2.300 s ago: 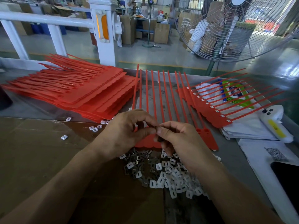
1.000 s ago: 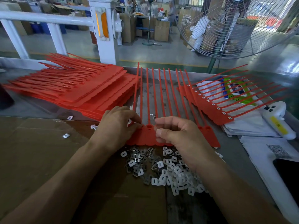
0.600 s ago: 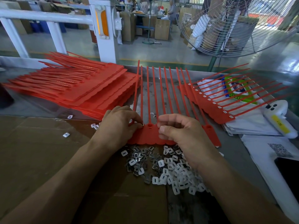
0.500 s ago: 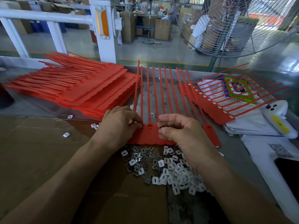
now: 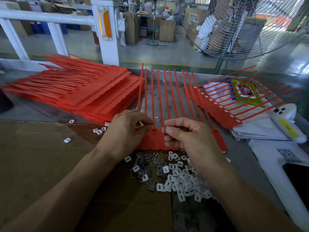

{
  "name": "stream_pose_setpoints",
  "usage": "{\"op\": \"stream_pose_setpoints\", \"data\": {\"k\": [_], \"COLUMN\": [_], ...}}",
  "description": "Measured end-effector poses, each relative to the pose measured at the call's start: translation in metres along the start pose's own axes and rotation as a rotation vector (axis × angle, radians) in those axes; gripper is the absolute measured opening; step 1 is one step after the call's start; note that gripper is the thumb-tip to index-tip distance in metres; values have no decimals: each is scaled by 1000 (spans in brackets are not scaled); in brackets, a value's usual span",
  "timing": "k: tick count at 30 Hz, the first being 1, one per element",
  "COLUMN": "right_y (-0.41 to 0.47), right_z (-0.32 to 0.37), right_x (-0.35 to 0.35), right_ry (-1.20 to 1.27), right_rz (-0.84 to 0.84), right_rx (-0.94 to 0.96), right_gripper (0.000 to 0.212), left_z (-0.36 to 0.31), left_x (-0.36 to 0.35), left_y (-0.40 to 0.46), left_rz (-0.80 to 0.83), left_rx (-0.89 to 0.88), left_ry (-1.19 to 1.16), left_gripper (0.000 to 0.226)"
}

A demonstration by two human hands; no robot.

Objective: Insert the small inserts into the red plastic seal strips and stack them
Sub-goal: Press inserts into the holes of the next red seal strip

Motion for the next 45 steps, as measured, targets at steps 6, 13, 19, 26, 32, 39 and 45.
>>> {"op": "stream_pose_setpoints", "data": {"k": [6,13,19,26,32,39,45], "right_y": [1,1,-1,-4,-5,-5,-4], "right_z": [-1,-6,7,13,15,10,10], "right_x": [6,3,5,0,-5,-7,-8], "right_ry": [131,218,-19,-215,-252,-176,-132], "right_rz": [-82,-66,-103,-81,-45,-13,1], "right_rx": [-32,-102,32,143,174,114,97], "right_gripper": [16,12,13,13,16,17,13], "left_z": [-22,-28,-34,-23,-18,-13,-16], "left_x": [-6,-7,-2,-12,-16,-13,-11], "left_y": [-4,-7,-9,-10,-10,-10,-10], "left_rz": [36,17,-31,50,79,50,43], "left_rx": [-104,-112,-126,50,103,117,92], "left_ry": [-192,-241,-163,-326,-418,-412,-452], "left_gripper": [17,22,17,10,3,3,6]}}
Point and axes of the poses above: each hand's wrist, its own y-axis towards the middle knuckle, its own x-axis out of the back of the hand, z = x × y, the point moved 9 cm from there along y, towards the middle knuckle, and after that the axes turned 14 degrees about y, right-handed, at the moved point
